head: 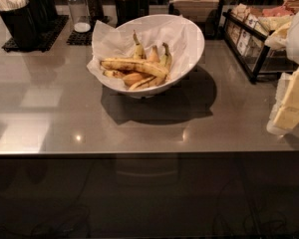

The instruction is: Pick banana from white bowl

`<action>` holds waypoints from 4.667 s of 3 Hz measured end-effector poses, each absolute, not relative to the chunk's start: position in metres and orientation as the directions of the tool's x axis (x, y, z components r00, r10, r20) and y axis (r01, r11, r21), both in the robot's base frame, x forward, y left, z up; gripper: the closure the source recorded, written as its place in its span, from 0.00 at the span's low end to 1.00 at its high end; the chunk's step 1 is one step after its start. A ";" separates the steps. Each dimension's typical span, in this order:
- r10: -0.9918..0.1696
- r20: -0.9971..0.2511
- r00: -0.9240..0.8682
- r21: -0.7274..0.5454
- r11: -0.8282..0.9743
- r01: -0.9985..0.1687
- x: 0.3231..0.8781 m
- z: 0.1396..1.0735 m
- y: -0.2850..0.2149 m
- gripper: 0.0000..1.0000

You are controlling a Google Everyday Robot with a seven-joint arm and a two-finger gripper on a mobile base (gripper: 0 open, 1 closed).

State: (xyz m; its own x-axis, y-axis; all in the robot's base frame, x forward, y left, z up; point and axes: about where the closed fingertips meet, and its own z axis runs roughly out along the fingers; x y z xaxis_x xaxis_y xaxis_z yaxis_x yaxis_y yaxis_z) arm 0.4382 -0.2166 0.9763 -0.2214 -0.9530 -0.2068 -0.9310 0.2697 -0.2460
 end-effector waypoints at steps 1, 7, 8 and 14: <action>-0.953 -0.207 -0.221 -0.246 0.270 -0.931 0.438 0.976 -0.217 0.00; -0.855 -0.499 0.140 -0.123 -0.090 -0.988 0.603 0.938 -0.019 0.00; -0.839 -0.532 0.116 -0.127 -0.057 -0.990 0.611 0.933 -0.021 0.00; -0.770 -0.635 0.068 -0.040 -0.056 -0.998 0.661 0.883 0.016 0.53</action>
Offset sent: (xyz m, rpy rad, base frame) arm 0.0262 0.0147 -0.0064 0.0650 0.0056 0.0677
